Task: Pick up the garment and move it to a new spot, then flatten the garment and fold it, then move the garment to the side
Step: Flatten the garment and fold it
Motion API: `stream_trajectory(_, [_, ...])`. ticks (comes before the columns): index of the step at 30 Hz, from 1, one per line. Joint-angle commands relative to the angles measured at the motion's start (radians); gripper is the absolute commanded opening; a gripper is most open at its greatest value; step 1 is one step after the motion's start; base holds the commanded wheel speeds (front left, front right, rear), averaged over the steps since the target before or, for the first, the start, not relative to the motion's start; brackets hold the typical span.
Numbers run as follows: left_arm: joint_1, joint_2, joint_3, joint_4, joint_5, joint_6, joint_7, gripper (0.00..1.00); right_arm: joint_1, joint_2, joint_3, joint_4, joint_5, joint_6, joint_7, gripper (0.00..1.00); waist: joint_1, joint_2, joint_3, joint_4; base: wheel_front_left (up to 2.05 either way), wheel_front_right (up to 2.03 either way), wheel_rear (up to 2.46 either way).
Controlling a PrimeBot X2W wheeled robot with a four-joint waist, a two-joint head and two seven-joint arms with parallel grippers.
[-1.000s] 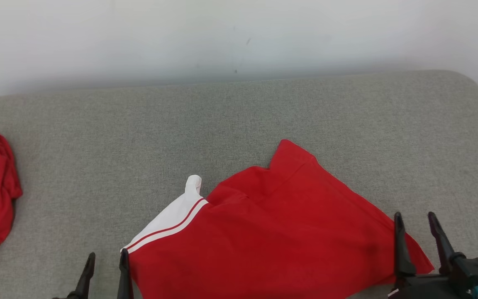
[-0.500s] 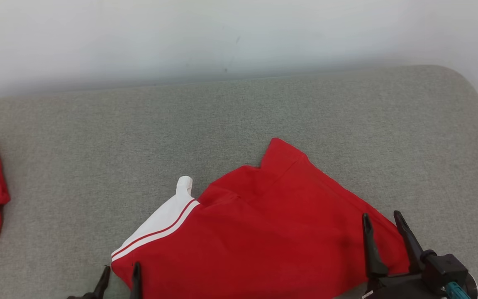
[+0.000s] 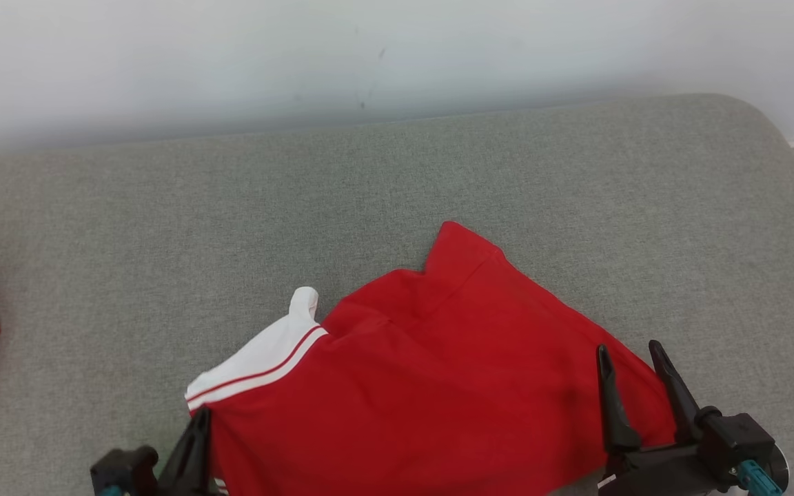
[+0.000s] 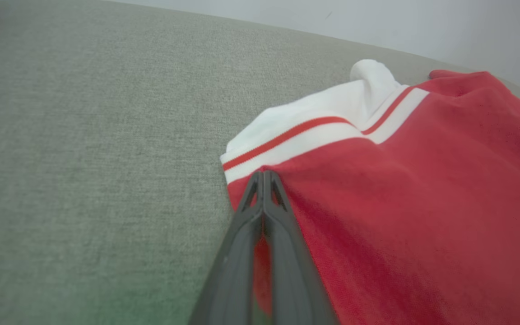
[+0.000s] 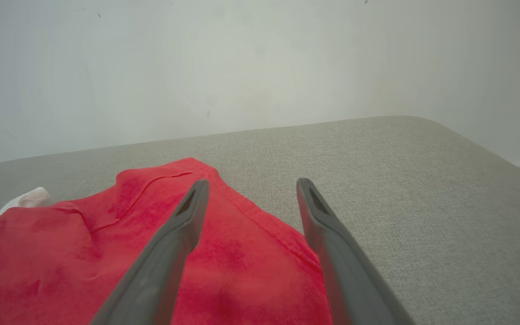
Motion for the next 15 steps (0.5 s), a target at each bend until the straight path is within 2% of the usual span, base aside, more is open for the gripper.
stream_trajectory(1, [-0.024, 0.007, -0.001, -0.01, -0.006, -0.001, -0.002, 0.0, -0.003, 0.002, -0.001, -0.003, 0.006, -0.002, -0.002, 1.0, -0.0001, 0.0, 0.004, -0.001, 0.0, 0.0, 0.0])
stream_trajectory(8, [-0.107, 0.056, -0.031, -0.083, 0.018, 0.0, -0.002, 0.0, -0.017, 0.002, -0.007, -0.013, 0.011, -0.002, -0.002, 1.0, -0.0001, 0.0, 0.02, -0.008, 0.0, 0.0, 0.0])
stream_trajectory(15, [-0.261, 0.138, -0.102, -0.087, 0.02, 0.0, -0.002, 0.0, -0.046, 0.002, -0.006, -0.016, 0.017, -0.002, -0.002, 1.0, -0.0001, 0.0, 0.058, -0.034, 0.0, 0.0, 0.0])
